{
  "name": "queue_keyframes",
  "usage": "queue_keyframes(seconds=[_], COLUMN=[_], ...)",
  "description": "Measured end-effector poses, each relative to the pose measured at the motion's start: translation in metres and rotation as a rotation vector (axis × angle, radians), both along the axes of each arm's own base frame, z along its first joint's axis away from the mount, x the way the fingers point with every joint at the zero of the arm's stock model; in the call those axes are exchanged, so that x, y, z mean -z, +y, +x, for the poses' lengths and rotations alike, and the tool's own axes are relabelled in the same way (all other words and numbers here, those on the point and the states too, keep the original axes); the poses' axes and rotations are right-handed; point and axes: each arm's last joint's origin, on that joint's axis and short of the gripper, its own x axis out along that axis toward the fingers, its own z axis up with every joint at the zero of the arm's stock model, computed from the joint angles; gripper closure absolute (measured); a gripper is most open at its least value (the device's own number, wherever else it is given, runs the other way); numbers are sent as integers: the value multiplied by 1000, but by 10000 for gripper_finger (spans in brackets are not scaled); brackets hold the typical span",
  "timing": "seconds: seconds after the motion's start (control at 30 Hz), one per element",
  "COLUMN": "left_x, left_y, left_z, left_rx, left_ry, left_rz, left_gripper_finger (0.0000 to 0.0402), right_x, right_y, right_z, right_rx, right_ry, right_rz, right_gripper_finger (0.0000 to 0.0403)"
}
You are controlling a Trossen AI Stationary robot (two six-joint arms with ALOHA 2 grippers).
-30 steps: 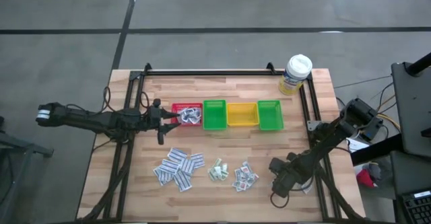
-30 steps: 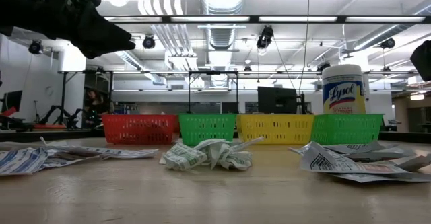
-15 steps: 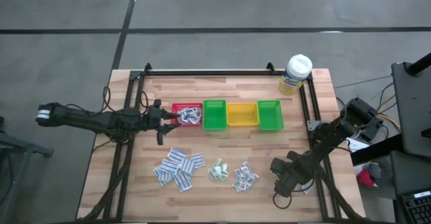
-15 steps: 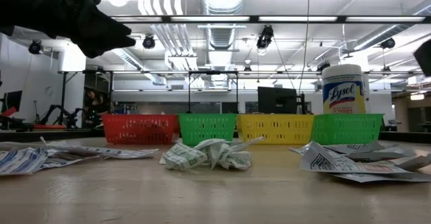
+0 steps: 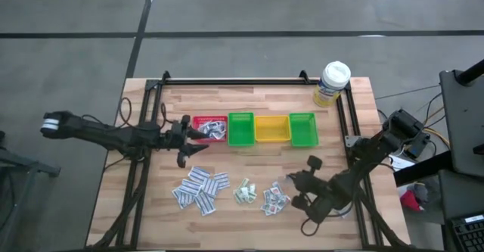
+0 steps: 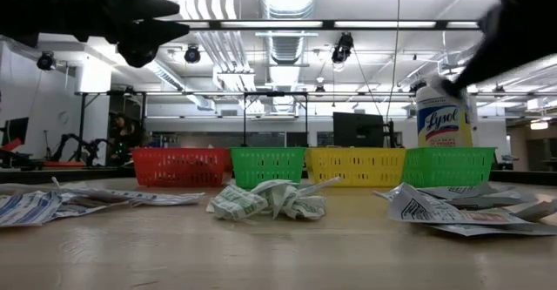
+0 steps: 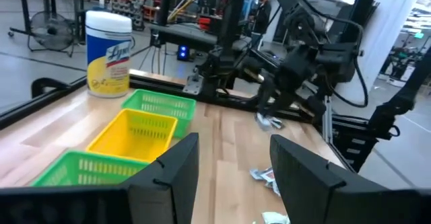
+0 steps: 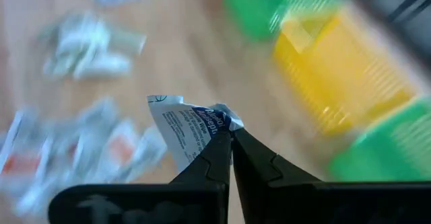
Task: Pick & Place First Aid Supplies
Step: Put the alcohol pad into the red basket
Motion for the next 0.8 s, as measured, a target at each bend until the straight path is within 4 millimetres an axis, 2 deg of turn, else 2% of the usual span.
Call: queue_keyframes(seconds=[0.2, 0.4, 0.6, 0.8], left_x=[4, -2, -6, -6], left_y=[-4, -7, -10, -13], left_z=[17, 42, 71, 102], left_rx=[14, 15, 16, 18], left_ry=[-7, 41, 88, 134], left_rz=[-2, 42, 94, 103], left_gripper_finger=[225, 225, 225, 225], right_x=[-18, -22, -25, -28], right_y=[-14, -29, -35, -32], right_z=[24, 49, 68, 78], right_rx=[38, 44, 52, 60], right_ry=[-64, -34, -1, 10], right_rz=[-180, -282, -380, -466], right_gripper_finger=[394, 394, 394, 394])
